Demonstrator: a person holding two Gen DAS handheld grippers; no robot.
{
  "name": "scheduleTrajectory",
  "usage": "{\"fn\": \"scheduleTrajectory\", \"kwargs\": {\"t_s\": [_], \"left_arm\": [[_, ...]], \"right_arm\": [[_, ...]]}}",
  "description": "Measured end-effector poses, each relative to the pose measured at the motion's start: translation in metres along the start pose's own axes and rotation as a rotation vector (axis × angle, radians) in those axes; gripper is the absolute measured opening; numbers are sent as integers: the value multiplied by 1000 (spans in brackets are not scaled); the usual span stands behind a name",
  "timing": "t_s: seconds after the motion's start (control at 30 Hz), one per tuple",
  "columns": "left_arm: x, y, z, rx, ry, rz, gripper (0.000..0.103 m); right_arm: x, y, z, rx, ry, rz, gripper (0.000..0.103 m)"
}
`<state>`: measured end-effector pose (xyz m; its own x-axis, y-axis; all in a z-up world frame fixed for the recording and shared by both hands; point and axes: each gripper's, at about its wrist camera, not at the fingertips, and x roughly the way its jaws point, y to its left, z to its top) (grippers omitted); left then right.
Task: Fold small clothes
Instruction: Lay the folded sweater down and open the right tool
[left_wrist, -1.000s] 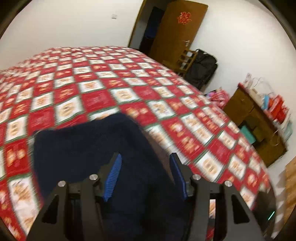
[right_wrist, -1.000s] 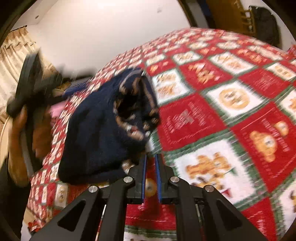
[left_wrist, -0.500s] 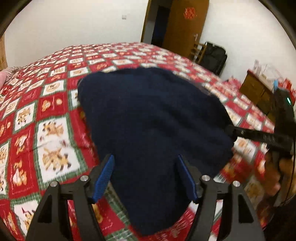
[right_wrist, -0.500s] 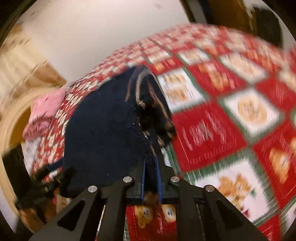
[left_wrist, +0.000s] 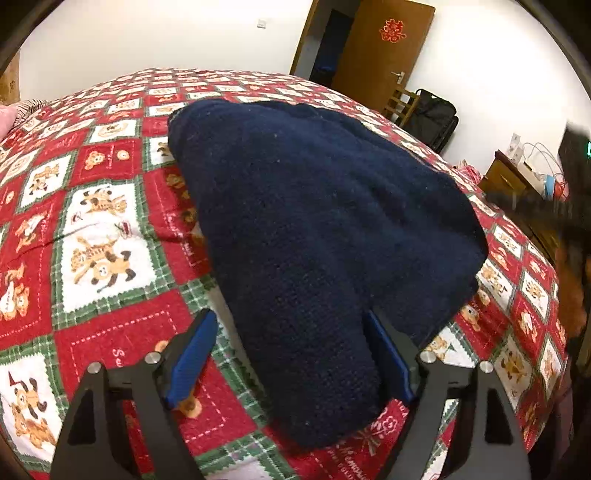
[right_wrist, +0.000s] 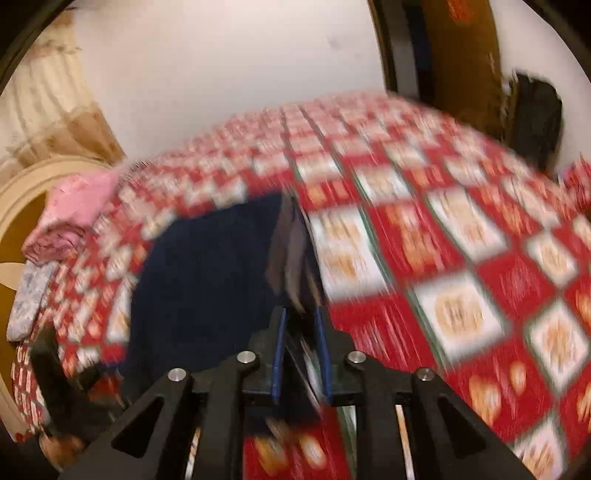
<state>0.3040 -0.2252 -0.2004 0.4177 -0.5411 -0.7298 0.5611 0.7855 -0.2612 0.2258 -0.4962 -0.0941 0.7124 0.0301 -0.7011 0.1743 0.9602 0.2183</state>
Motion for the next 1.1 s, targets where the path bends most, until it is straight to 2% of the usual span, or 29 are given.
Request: {"fn": "scheduleTrajectory", "kwargs": {"t_s": [0.07, 0.1, 0.2, 0.27, 0.3, 0.33, 0.4, 0.43, 0.47, 0.6, 0.67, 0.73, 0.8, 0.93, 1.1], "left_arm": [[1, 1, -1, -7, 2, -5, 86], [1, 2, -1, -12, 5, -8, 88], [0, 5, -3, -25, 1, -21, 88], [-7, 6, -5, -35, -25, -9, 88], [-13, 7, -6, -38, -47, -3, 88], [-24, 8, -5, -45, -85, 4, 88], [-37, 13, -4, -70, -123, 13, 88], [-44, 17, -4, -85, -141, 24, 88], [-48, 20, -4, -86, -152, 41, 89], [-56, 28, -4, -66, -167, 201, 94], [-56, 36, -5, -87, -151, 241, 96], [-55, 47, -6, -117, -141, 263, 96], [-56, 57, -9, -147, -127, 271, 96], [-52, 69, -10, -172, -88, 287, 96], [-49, 70, -5, -188, -60, 285, 96]], "right_arm": [[9, 19, 19, -33, -15, 68, 31], [24, 33, 28, -65, 13, 95, 36], [70, 50, 31, -111, 115, 75, 37], [110, 52, 16, -136, 239, -12, 37], [115, 53, 8, -144, 240, -58, 37], [114, 56, 3, -168, 205, -89, 37], [107, 70, 5, -197, 182, -104, 37], [103, 76, 8, -195, 168, -89, 37], [97, 88, 12, -193, 139, -38, 37], [93, 144, 22, -292, 94, 85, 37], [108, 175, 18, -363, 119, 87, 37], [131, 187, 11, -364, 176, 73, 37], [147, 188, 3, -350, 212, 75, 36], [155, 184, 1, -349, 206, 70, 36], [119, 159, 3, -295, 170, 138, 36]]}}
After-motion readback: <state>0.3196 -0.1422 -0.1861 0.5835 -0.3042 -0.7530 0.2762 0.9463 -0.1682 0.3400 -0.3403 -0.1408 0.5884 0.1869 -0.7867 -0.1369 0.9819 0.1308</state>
